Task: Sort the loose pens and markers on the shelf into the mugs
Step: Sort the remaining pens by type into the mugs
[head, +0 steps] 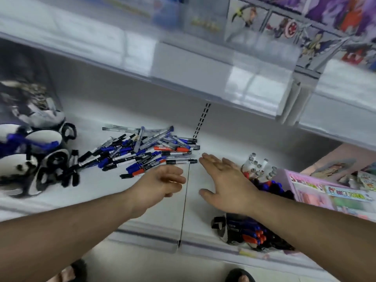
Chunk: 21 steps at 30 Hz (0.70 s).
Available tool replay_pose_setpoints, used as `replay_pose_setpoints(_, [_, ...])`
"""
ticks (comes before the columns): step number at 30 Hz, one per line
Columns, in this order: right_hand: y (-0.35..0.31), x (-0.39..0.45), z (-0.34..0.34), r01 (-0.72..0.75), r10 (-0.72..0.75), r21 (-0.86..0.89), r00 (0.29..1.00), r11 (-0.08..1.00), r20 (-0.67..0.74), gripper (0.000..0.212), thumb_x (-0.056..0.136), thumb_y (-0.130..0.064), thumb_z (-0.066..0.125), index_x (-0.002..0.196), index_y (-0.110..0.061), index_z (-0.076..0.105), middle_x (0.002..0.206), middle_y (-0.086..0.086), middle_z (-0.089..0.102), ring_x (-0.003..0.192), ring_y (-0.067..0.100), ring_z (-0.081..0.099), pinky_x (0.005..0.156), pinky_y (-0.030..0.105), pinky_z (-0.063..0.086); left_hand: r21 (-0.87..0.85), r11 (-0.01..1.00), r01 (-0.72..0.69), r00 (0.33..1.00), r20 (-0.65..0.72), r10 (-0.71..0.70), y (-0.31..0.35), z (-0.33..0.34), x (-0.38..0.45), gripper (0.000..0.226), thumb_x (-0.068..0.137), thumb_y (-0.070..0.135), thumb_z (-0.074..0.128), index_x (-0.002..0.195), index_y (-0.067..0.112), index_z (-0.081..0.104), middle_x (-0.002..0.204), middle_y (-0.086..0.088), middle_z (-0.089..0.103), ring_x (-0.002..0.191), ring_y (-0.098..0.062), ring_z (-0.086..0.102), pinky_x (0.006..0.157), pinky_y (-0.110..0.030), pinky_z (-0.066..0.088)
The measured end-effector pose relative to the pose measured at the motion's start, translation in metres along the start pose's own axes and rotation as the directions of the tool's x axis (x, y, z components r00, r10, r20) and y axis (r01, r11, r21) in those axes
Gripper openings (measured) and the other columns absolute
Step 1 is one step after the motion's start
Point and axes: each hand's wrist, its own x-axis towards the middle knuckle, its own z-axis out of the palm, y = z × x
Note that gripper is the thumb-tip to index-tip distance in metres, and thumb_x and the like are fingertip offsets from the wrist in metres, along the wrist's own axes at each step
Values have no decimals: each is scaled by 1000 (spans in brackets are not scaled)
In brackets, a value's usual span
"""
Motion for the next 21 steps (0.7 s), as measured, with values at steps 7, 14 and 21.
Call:
replay_pose_setpoints(7, [-17,86,51,-6,23,-111,987,994,160,62,91,-44,54,147,-21,40,150,0,42,140,17,31,115,28,14,-115,993,-31,979,-204,7,-24,-72,-10,32,86,-4,64,108,19,64,95,4,75,87,-15,65,78,-30,48])
replay_pose_setpoints(14, [-17,160,85,-147,169,-134,971,980,172,82,79,-36,69,150,-22,31,153,4,35,140,25,31,114,39,25,-196,981,-8,957,-286,-49,-48,-99,-14,30,86,-5,61,106,17,64,91,3,75,82,-16,64,79,-32,47])
replay_pose_setpoints(21, [0,227,99,-309,365,-252,904,917,221,125,61,-34,84,153,-20,2,161,15,8,148,35,13,118,54,21,-223,975,-16,951,-303,-54,-41,-102,-13,27,88,-4,60,103,18,63,87,7,73,77,-13,64,72,-27,47])
